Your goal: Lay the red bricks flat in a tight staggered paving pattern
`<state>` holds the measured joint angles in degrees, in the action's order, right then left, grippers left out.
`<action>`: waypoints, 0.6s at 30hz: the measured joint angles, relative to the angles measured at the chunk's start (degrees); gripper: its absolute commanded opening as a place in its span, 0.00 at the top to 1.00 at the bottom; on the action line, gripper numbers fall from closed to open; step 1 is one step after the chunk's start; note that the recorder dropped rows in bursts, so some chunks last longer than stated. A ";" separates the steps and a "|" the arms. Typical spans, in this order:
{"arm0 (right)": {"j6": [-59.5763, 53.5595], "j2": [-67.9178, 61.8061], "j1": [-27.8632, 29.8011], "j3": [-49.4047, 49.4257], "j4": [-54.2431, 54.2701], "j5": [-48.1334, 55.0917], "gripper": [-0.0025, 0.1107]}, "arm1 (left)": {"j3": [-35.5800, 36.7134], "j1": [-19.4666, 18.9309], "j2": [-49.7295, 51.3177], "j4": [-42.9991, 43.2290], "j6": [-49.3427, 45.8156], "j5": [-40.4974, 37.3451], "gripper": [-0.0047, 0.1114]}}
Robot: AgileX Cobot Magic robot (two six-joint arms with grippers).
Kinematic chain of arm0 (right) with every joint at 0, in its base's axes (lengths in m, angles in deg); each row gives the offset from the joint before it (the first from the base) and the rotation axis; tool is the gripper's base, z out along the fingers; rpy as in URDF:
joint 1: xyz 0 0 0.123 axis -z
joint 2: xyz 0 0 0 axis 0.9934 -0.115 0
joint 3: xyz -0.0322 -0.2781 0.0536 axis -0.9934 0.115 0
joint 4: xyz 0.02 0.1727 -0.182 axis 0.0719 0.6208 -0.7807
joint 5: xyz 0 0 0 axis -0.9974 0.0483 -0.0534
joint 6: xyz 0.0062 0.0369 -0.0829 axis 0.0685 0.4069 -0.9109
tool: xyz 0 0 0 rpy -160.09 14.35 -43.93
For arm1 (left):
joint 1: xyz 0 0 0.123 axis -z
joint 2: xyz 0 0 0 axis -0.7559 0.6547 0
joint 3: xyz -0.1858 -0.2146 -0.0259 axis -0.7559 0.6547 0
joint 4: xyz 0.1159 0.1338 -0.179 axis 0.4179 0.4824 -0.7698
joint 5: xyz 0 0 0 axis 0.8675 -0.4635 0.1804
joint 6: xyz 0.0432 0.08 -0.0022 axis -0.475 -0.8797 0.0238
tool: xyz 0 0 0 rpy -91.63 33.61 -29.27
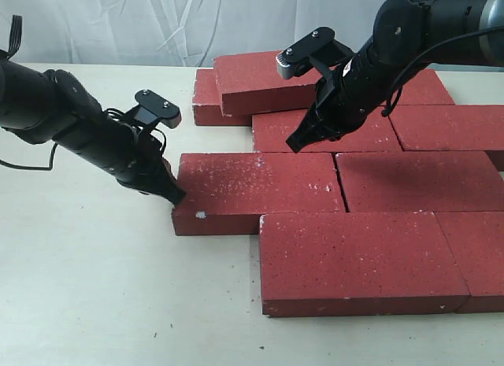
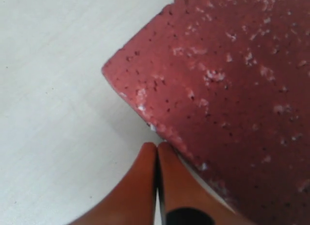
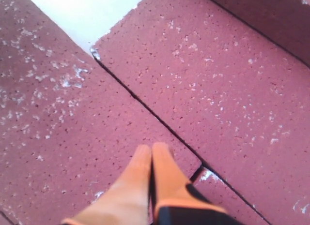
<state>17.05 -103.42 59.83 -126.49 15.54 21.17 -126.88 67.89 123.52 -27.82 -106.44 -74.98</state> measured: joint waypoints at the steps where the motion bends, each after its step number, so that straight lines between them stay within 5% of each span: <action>1: 0.00 0.00 0.00 0.00 0.00 0.00 0.99 | 0.00 0.00 0.00 -0.13 0.00 -0.26 0.96; 18: 0.00 0.00 0.00 0.00 0.00 0.00 0.99 | 0.00 0.00 0.00 5.36 0.21 6.10 0.96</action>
<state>17.05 -103.42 59.83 -126.49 15.54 21.17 -126.88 67.89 123.52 -22.46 -106.23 -68.88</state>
